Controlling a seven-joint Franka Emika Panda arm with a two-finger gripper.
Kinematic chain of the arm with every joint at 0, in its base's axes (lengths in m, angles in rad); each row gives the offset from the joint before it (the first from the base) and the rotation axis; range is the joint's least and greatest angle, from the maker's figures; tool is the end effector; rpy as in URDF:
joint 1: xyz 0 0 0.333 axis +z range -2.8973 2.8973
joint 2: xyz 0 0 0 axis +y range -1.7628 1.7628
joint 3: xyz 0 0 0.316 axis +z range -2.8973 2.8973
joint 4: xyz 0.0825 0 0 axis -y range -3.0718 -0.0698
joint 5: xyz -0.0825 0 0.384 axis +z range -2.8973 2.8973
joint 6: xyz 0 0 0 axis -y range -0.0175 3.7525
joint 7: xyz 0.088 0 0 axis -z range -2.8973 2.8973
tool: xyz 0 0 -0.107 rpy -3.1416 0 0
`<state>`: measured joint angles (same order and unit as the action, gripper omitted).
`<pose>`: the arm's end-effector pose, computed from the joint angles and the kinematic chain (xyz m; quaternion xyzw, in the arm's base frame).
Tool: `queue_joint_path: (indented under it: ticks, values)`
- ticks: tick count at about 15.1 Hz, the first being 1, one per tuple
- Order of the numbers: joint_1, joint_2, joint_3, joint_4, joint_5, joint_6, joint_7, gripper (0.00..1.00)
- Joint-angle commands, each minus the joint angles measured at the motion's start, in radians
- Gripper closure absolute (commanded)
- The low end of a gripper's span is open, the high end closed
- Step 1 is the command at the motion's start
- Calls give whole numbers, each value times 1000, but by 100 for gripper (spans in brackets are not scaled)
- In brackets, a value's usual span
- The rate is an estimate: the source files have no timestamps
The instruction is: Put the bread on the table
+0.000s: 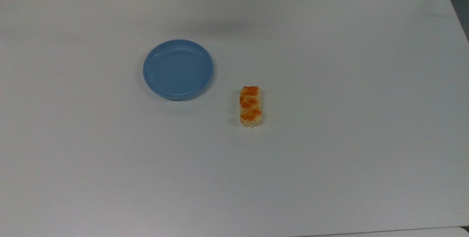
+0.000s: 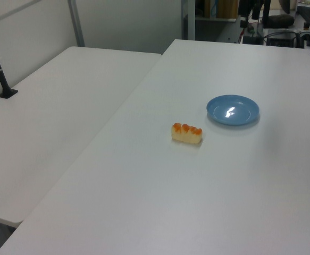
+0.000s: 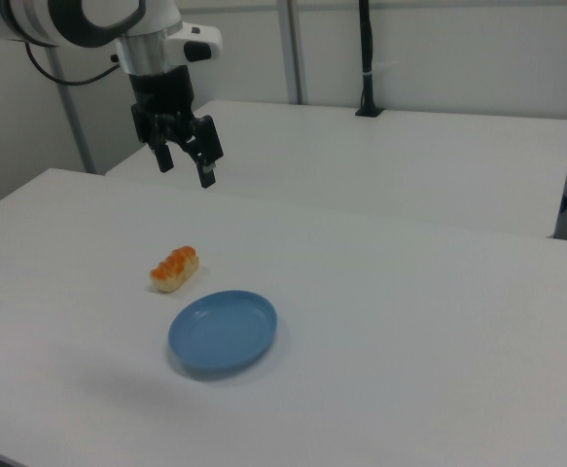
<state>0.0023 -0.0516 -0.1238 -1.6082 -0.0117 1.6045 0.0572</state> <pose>0.5377 -0.0687 0.6379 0.9957 -0.0891 0.0237 0.0034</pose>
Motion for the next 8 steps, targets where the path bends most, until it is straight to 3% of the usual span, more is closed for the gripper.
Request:
queue_joint_path:
  ticks: [1, 8]
  values:
    - [-4, -19, -7, -29, 19, 35, -43, 0]
    - [5, -8, -7, -27, 18, 66, -53, 0]
